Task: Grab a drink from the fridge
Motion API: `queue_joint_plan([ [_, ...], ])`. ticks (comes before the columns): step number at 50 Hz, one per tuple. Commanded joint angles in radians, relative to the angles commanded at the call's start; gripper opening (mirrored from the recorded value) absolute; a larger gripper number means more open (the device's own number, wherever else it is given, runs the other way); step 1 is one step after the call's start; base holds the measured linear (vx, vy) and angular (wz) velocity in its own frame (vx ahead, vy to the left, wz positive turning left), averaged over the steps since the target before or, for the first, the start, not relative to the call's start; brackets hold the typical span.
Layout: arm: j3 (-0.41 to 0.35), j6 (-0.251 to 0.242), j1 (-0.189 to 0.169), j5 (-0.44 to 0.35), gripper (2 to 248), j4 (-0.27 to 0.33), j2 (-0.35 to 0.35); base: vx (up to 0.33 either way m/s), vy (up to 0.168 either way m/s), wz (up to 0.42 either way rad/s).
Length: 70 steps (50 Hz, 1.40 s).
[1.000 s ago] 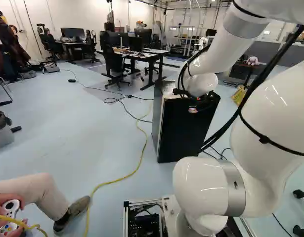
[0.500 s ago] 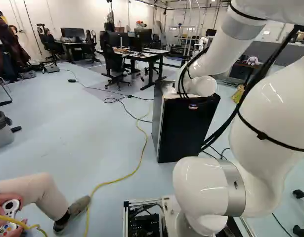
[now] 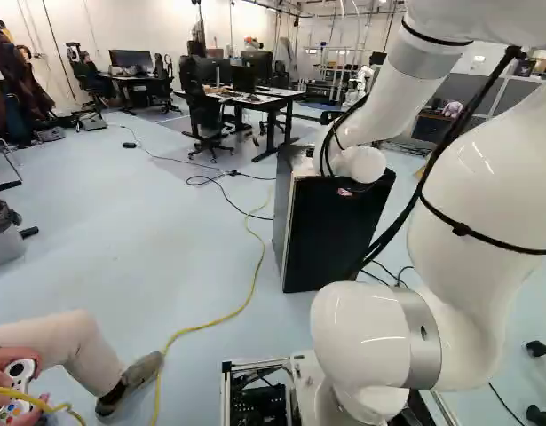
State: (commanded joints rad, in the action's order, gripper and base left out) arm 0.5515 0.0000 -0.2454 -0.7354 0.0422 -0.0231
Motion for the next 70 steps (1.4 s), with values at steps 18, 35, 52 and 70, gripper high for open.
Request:
queue_joint_plan([
  [18, 0.031, 0.0, 0.001, -0.001, 247, 0.001, -0.072, 0.0, 0.0, 0.0],
  [35, 0.072, 0.0, 0.003, -0.005, 247, 0.001, -0.149, 0.0, 0.0, 0.0],
  [52, 0.125, 0.0, 0.004, -0.06, 247, 0.001, -0.232, 0.0, 0.0, 0.0],
  [70, 0.183, 0.0, 0.003, -0.121, 247, 0.001, -0.286, 0.0, 0.0, 0.0],
])
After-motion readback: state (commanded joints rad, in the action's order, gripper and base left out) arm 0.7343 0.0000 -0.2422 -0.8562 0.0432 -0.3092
